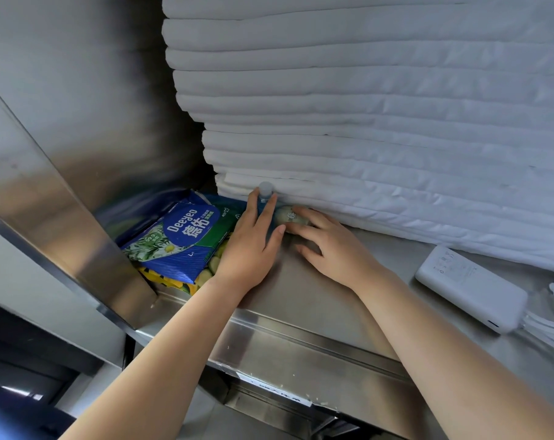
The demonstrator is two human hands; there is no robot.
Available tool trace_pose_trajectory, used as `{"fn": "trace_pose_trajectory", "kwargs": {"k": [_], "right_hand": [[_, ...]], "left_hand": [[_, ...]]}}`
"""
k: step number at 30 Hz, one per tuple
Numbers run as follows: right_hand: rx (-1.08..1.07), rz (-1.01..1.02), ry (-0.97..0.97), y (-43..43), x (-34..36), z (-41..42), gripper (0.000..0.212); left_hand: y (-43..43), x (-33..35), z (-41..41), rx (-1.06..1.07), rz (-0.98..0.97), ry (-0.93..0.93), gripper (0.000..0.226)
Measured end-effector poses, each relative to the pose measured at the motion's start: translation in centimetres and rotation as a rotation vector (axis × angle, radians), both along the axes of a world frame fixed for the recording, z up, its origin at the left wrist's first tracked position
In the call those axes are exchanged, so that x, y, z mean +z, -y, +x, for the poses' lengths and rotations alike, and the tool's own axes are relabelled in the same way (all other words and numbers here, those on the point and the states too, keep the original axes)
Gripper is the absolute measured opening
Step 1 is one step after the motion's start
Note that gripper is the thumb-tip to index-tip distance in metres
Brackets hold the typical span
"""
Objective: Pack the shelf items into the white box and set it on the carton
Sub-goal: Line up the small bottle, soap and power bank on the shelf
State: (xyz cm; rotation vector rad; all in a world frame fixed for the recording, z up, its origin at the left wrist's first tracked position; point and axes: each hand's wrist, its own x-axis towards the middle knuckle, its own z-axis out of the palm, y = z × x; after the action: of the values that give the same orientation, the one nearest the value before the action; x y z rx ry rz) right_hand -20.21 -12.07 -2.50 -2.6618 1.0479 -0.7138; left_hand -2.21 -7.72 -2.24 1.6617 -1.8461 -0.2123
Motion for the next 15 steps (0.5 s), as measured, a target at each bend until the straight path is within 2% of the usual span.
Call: {"fn": "trace_pose_trajectory", "kwargs": {"k": [7,15], "right_hand": [[-0.033,-0.089,0.052,0.02,0.78,0.38,0.029],[-0.082,-0.092,0.014,0.43,0.61,0.27,0.037]], "left_hand": [[0.02,-0.33,-0.04,-0.020,-0.001,0.007,0.060],[0.20,-0.43,-0.17,0.001,-0.003,0.029,0.060]]}}
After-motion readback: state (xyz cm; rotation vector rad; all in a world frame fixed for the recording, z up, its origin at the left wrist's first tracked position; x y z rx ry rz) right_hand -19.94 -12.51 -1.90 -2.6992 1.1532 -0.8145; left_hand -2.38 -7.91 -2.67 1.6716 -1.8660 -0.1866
